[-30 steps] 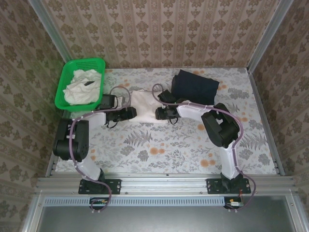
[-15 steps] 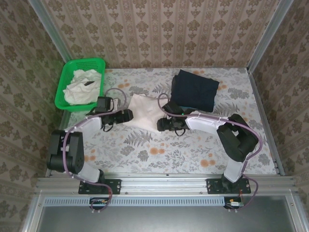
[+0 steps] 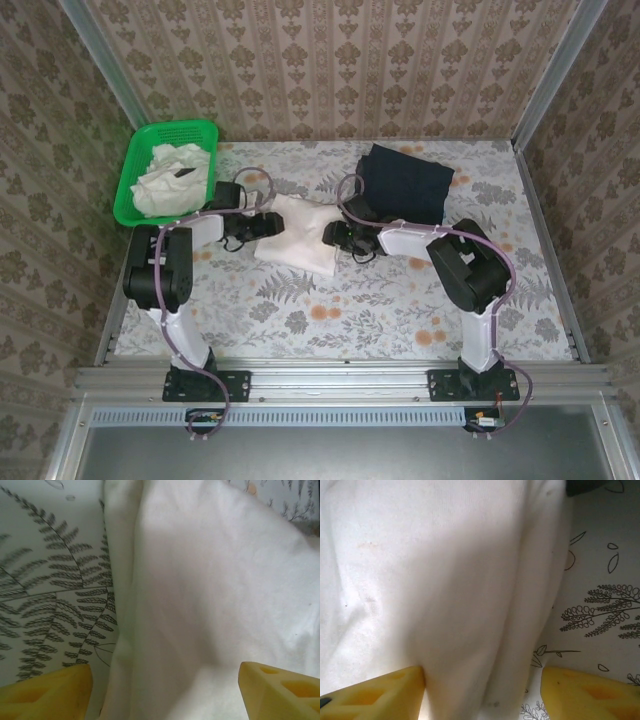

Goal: Fold and stack the t-shirts

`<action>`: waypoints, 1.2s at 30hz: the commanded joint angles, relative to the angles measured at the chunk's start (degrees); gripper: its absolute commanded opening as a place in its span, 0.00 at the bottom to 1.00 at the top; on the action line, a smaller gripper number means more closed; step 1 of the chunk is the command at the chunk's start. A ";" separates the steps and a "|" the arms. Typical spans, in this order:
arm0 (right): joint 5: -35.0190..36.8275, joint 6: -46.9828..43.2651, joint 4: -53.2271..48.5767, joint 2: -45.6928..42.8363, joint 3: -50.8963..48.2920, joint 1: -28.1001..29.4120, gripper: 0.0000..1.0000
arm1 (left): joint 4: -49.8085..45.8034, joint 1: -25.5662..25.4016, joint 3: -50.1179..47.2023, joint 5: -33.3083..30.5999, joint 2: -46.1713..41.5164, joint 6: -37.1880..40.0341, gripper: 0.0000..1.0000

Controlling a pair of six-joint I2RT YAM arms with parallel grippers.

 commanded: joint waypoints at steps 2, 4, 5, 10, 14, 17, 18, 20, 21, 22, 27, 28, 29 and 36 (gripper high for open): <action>-3.38 3.25 6.76 5.32 2.38 0.52 0.53 | 1.68 0.19 0.91 4.72 0.75 -1.06 0.69; -3.86 3.28 7.75 5.75 2.44 0.53 0.47 | 2.35 0.31 0.19 5.68 0.53 -1.70 0.65; -4.10 3.28 7.70 5.95 2.80 0.56 0.44 | 2.95 0.28 -0.19 6.16 0.41 -2.16 0.65; -4.88 2.33 7.11 5.65 4.55 0.52 0.31 | 3.19 0.35 -1.48 8.15 0.10 -3.50 0.60; -4.44 0.82 5.12 3.66 5.16 0.52 0.23 | 4.07 1.43 -4.28 8.24 -1.77 -4.97 0.60; -3.98 -0.80 2.24 1.95 5.96 0.47 0.17 | 7.23 2.58 -7.79 10.74 -4.40 -7.07 0.60; -3.59 -1.40 1.39 1.29 5.88 0.43 0.15 | 8.11 2.66 -8.94 10.71 -5.41 -7.59 0.61; -3.82 -2.23 0.74 0.16 5.42 0.00 0.12 | 8.64 2.70 -10.14 9.94 -6.59 -7.68 0.66; -3.98 -2.57 0.49 -0.28 5.22 -0.16 0.10 | 7.99 2.66 -10.05 7.81 -6.50 -7.28 0.71; -4.26 -3.25 0.17 -0.40 5.34 -0.28 0.08 | 7.18 2.70 -9.57 6.82 -5.98 -6.82 0.72; -6.88 -7.30 -0.36 -0.74 7.21 -0.20 0.03 | 9.91 2.01 -7.40 11.22 0.12 -8.33 0.65; -6.80 -8.49 -0.88 -0.97 7.63 -0.18 0.02 | 10.34 1.71 -7.55 10.79 0.51 -8.38 0.64; -6.59 -9.30 -1.69 -1.25 8.08 -0.20 0.02 | 10.35 1.60 -7.71 10.34 0.68 -8.43 0.62; -5.16 -12.63 -5.35 -2.50 10.48 -0.86 0.00 | 12.73 1.25 -8.14 12.59 0.89 -10.10 0.19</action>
